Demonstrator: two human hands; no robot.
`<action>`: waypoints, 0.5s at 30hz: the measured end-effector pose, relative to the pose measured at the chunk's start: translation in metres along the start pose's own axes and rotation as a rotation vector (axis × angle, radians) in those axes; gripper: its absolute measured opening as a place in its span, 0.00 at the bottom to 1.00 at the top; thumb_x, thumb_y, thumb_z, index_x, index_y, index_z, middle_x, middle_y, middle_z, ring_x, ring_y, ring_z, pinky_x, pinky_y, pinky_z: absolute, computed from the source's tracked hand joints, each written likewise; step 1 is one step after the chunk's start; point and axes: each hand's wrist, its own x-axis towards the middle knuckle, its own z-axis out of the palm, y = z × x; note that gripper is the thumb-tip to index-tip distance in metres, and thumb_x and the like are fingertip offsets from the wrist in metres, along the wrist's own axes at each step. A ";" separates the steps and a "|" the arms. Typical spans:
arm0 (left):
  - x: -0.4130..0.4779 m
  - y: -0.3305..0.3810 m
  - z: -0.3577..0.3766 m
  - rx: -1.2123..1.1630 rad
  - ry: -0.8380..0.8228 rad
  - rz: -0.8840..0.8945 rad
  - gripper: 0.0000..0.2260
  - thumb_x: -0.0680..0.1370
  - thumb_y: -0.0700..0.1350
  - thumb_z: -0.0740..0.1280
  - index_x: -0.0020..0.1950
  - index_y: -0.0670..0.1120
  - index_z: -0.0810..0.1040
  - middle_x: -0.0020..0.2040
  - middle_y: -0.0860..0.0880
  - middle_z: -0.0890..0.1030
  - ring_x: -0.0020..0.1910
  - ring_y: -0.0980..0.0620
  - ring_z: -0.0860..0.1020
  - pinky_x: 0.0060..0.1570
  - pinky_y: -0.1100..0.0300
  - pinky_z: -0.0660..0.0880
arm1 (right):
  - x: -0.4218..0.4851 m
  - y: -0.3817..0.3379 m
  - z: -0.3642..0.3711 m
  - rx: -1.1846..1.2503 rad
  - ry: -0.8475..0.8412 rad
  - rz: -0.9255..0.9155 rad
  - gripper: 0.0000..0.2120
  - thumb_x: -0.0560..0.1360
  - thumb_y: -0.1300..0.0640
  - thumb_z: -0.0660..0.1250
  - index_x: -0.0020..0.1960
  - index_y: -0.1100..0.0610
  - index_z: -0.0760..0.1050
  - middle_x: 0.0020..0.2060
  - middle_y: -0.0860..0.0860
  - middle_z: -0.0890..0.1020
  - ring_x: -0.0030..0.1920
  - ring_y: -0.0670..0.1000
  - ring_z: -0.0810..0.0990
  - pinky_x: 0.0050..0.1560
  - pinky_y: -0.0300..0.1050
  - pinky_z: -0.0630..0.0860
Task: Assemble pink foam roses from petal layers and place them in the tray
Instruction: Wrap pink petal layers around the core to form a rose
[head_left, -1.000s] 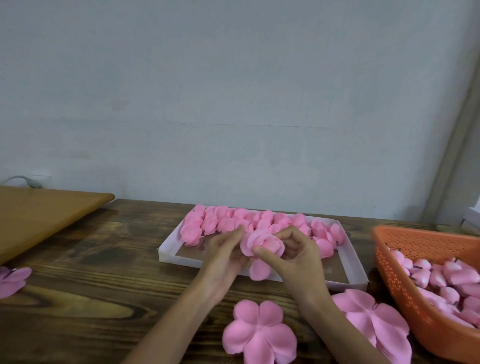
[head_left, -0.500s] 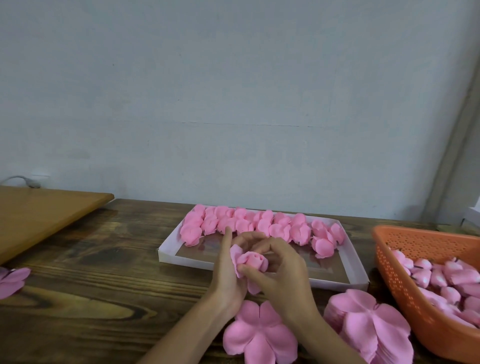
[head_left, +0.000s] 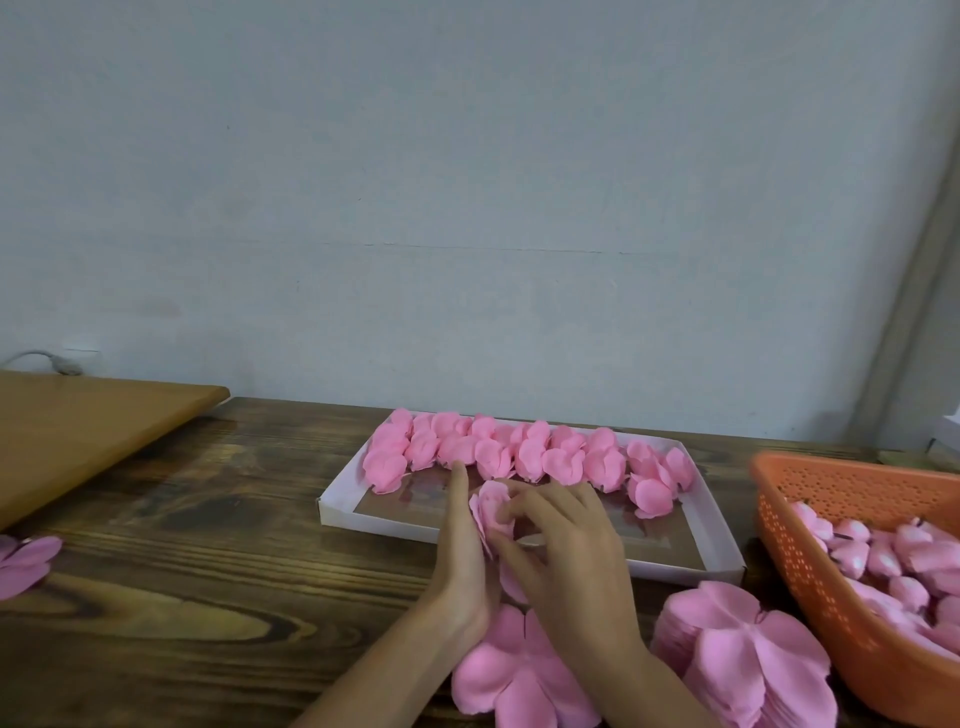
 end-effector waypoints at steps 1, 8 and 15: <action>-0.001 0.001 0.001 0.002 0.015 -0.001 0.30 0.80 0.70 0.59 0.31 0.49 0.82 0.32 0.50 0.79 0.32 0.53 0.82 0.34 0.60 0.78 | 0.000 0.000 0.000 -0.026 -0.001 -0.020 0.07 0.71 0.56 0.80 0.41 0.50 0.82 0.45 0.41 0.83 0.47 0.50 0.74 0.43 0.46 0.76; 0.010 0.013 -0.001 0.048 0.155 0.076 0.33 0.84 0.62 0.56 0.22 0.49 0.75 0.26 0.50 0.77 0.30 0.49 0.79 0.34 0.61 0.75 | -0.001 0.003 0.000 0.182 -0.047 0.083 0.04 0.75 0.49 0.71 0.49 0.43 0.79 0.49 0.39 0.74 0.52 0.42 0.74 0.50 0.35 0.71; 0.014 0.030 -0.009 -0.198 0.171 0.184 0.31 0.84 0.59 0.57 0.27 0.44 0.77 0.28 0.45 0.75 0.24 0.48 0.75 0.25 0.63 0.72 | 0.001 0.006 -0.004 0.346 -0.298 0.429 0.19 0.70 0.32 0.73 0.52 0.41 0.73 0.45 0.36 0.84 0.42 0.39 0.83 0.46 0.44 0.80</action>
